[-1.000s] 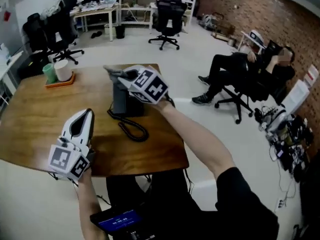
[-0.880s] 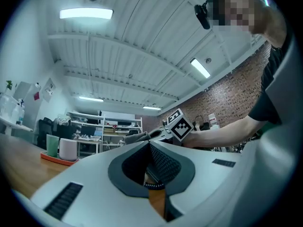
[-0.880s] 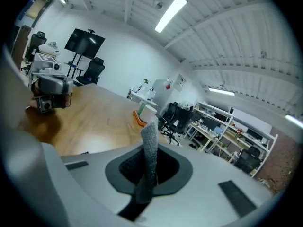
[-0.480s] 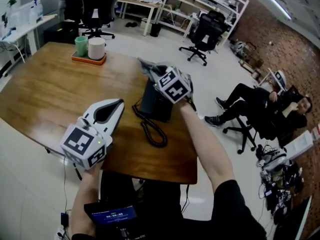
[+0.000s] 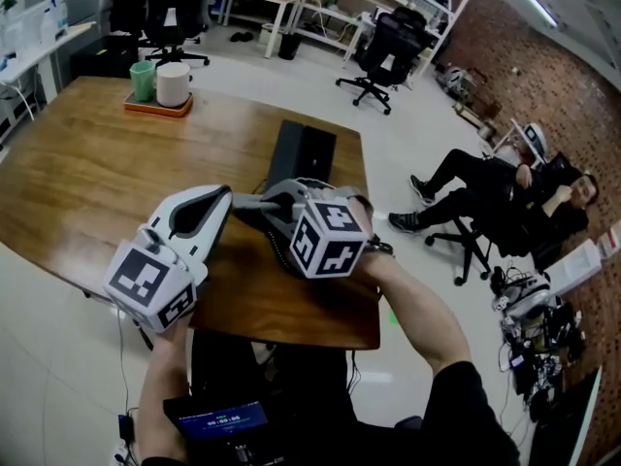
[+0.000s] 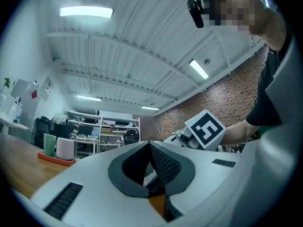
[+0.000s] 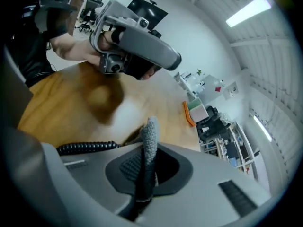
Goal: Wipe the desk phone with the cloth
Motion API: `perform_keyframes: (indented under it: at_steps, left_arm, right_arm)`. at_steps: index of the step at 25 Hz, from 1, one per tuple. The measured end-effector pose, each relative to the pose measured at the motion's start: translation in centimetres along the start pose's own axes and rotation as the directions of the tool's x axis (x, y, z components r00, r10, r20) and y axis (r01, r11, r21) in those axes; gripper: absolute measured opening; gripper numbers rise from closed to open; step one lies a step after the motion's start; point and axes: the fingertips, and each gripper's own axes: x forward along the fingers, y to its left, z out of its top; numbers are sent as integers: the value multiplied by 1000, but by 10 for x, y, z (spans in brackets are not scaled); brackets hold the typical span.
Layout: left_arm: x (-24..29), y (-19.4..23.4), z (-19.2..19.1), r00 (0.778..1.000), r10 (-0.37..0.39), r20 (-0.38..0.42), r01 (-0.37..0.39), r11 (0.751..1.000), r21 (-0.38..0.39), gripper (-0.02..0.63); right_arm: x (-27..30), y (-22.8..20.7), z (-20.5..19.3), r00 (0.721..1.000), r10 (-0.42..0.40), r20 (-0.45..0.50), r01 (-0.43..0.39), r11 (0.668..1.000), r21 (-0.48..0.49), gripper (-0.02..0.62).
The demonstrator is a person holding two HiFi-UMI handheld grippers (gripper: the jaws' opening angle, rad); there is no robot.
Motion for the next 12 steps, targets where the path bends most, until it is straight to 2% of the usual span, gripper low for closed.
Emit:
perform_keyframes:
  at_steps: [1, 3, 5, 7, 9, 12]
  left_arm:
    - [0, 0, 0, 1000, -3, 1, 3, 1000, -1, -9]
    - [-1, 0, -1, 1000, -6, 3, 6, 1000, -2, -9]
    - [-1, 0, -3, 1000, -6, 1, 6, 1000, -5, -9]
    - [0, -1, -6, 1000, -9, -2, 9, 1000, -8, -9]
    - [2, -3, -6, 1000, -15, -6, 15, 1000, -12, -9]
    - [4, -7, -3, 1000, -28, -12, 28, 999, -17, -9]
  right_arm:
    - [-1, -10, -1, 1000, -13, -3, 13, 1000, 6, 23]
    - [-3, -56, -11, 994, -107, 0, 107, 990, 87, 23]
    - [0, -116, -31, 973, -229, -19, 227, 950, 215, 23]
    - [8, -161, -57, 951, -302, -65, 307, 898, 315, 21]
    - [19, -180, -75, 940, -323, -109, 340, 871, 354, 22]
    - [25, -183, -82, 931, -337, -141, 365, 872, 326, 21]
